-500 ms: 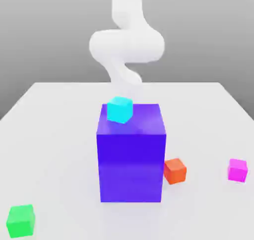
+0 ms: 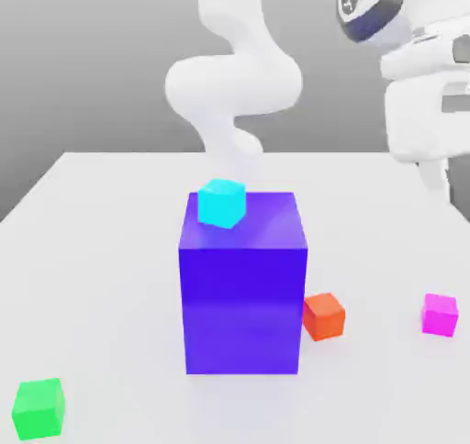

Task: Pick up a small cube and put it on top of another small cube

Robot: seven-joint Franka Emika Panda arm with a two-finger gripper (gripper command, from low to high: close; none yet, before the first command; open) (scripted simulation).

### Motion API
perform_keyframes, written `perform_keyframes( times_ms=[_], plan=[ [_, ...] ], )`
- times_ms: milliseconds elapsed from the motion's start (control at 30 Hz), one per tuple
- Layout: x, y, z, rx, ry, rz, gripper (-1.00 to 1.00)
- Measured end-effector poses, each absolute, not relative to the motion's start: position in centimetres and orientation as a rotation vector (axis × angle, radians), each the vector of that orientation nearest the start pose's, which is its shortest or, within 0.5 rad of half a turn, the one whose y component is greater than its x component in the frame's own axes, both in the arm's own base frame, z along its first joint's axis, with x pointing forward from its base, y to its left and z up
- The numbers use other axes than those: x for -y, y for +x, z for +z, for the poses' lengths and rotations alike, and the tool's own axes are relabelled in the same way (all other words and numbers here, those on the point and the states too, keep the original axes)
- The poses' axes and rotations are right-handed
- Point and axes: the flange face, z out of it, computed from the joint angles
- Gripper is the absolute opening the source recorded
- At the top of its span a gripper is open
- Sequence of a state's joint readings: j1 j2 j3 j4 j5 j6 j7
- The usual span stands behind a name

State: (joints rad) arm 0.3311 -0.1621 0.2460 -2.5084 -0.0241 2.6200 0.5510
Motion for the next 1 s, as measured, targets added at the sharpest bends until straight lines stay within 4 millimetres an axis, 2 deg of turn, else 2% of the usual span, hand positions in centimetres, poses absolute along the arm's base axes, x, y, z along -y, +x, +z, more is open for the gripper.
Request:
perform_keyframes(
  times_ms=[67,133,267,333,467,500,733,900,933,1000],
  plan=[
    [-28.6,37.7,32.6,0.229,-3.042,-0.307,0.0],
    [-31.2,34.6,28.7,0.409,-3.051,-0.223,0.0],
    [-33.4,29.0,21.2,0.692,-3.053,-0.05,0.0],
    [-33.7,27.8,18.5,0.748,-3.047,-0.013,0.0],
    [-33.8,27.4,13.8,0.765,-3.045,0.0,0.0],
    [-33.8,27.3,13.0,0.767,-3.045,0.0,-1.0],
    [-33.8,27.3,13.0,0.768,-3.046,0.0,-1.0],
    [-33.8,27.4,18.0,0.767,-3.046,0.0,-1.0],
    [-33.3,28.1,18.7,0.739,-3.055,0.001,-1.0],
    [-30.4,32.1,19.2,0.572,-3.095,0.009,-1.0]
  ],
)
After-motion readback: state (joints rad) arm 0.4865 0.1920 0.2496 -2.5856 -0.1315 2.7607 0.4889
